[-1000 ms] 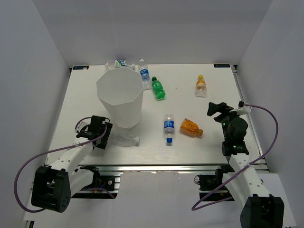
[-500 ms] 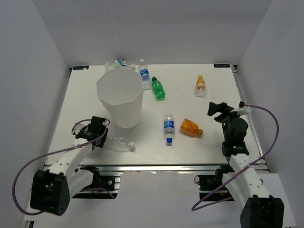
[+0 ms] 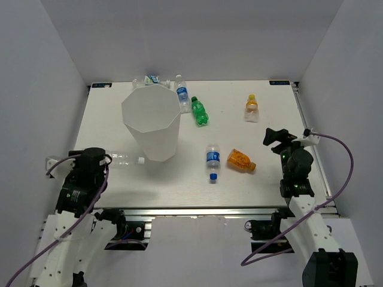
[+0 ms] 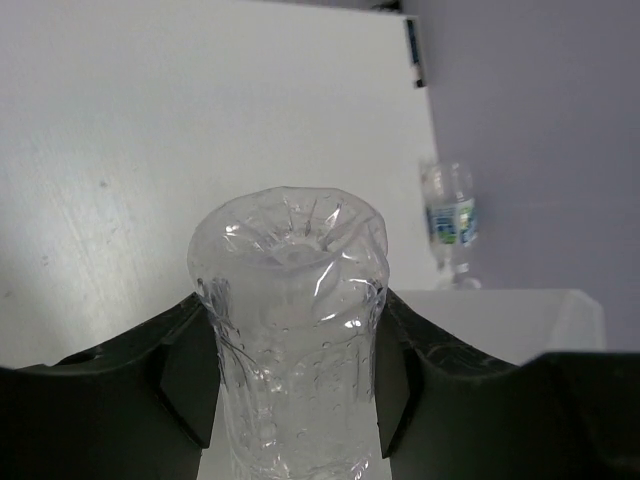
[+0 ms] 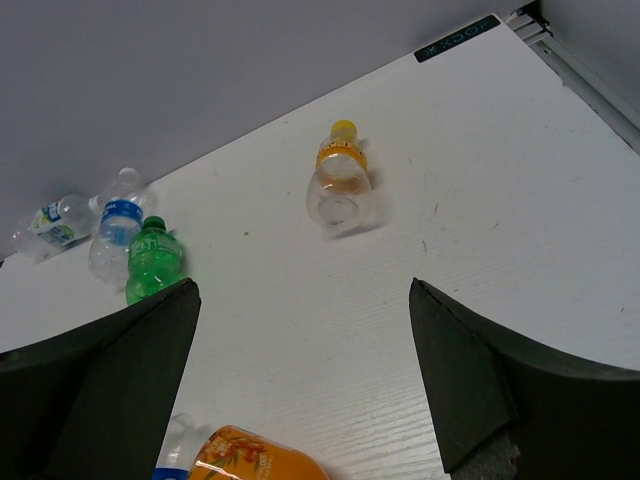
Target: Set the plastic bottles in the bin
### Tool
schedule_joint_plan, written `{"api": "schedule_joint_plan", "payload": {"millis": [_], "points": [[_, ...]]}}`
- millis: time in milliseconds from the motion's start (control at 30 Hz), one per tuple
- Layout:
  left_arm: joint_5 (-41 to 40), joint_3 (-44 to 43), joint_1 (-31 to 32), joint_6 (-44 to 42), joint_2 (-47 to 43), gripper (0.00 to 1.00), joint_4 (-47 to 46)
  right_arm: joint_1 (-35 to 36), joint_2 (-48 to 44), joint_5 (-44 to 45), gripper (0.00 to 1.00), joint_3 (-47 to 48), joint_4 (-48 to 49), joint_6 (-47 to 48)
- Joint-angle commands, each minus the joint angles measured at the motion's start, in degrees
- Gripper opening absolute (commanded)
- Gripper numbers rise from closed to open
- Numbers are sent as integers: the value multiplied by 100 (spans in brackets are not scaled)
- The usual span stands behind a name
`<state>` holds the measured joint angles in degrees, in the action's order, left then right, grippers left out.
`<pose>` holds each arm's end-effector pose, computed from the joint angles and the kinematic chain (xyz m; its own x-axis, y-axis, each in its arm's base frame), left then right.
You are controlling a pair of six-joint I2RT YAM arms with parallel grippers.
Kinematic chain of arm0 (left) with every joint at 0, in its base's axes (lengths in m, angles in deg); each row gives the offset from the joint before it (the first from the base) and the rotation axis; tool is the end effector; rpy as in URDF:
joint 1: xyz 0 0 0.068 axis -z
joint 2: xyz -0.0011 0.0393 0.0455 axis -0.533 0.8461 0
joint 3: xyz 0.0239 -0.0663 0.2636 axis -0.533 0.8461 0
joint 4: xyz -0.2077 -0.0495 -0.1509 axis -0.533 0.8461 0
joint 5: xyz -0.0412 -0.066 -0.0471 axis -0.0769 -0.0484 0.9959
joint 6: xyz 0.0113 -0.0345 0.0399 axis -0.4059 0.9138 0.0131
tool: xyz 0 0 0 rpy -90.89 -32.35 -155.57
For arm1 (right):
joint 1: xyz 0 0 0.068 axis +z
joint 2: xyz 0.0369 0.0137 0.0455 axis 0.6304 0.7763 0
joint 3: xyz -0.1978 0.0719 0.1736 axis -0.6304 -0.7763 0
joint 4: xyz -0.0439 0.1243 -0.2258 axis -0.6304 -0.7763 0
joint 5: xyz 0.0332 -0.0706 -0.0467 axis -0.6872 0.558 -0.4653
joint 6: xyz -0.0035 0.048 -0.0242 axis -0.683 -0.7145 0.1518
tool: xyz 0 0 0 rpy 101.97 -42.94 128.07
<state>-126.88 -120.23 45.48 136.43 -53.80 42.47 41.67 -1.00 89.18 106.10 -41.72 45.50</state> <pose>0.0908 0.0045 0.3182 0.2689 -0.7837 -0.5600 -0.6988 0.2413 -0.6733 0.1761 0.0023 0.2485 0.0982 0.4401 -0.8926 0.0769 0.8909 0.4477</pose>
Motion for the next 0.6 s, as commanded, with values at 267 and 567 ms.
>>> {"api": "schedule_joint_plan", "payload": {"millis": [267,567], "points": [[-573,-1335,8,-1221,-787,9,-599,-39,-250,-184,89,-56,302,364],[1640,-1659,17,-2751,844,0,-2981,-22,653,-3014,89,453,417,1252]]}}
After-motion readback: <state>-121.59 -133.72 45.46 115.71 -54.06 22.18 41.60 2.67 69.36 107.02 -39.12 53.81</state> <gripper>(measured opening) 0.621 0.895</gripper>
